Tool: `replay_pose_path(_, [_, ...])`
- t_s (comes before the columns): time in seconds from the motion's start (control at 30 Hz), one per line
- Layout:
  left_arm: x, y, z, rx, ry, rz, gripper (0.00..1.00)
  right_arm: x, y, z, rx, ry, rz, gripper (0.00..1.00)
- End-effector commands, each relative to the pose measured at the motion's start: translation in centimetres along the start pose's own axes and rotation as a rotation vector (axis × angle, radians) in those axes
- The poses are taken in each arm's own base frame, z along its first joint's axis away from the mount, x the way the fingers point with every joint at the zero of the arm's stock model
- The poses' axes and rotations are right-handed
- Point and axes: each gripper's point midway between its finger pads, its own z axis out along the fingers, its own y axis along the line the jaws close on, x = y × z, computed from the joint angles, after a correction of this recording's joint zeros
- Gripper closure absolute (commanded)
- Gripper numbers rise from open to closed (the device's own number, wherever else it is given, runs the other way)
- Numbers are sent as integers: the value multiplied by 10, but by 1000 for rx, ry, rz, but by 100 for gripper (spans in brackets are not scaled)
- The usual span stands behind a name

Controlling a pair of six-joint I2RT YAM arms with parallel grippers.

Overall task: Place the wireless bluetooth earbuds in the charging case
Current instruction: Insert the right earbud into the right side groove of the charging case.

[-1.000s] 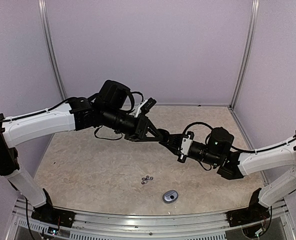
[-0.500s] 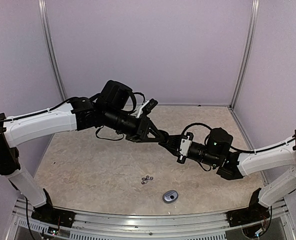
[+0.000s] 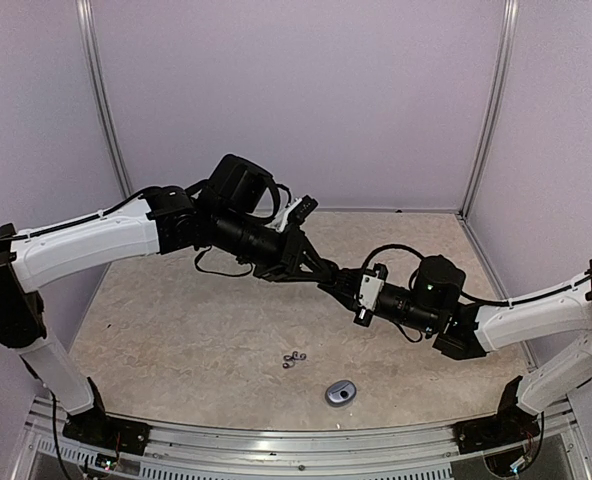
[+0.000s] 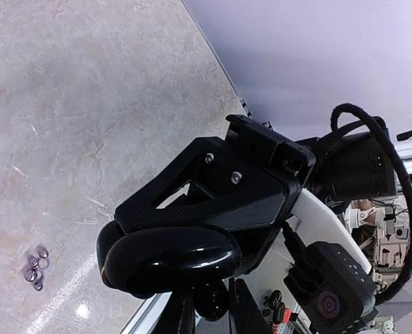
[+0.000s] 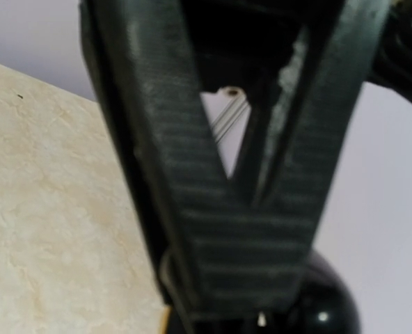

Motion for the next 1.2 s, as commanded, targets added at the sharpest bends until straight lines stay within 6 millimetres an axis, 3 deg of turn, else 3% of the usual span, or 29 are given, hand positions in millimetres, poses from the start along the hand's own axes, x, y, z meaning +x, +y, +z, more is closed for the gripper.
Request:
replay_pose_path(0.0, [-7, 10, 12, -77, -15, -18, 87, -36, -7, 3, 13, -118, 12, 100])
replay_pose_path(0.33, [-4, 9, 20, -42, 8, -88, 84, -51, -19, -4, 96, -212, 46, 100])
replay_pose_path(0.7, [-9, 9, 19, -34, 1, -141, 79, -59, -10, -9, 49, -261, 45, 100])
replay_pose_path(1.17, [-10, 7, 15, -48, -3, -124, 70, -61, -16, -13, 72, -272, 93, 100])
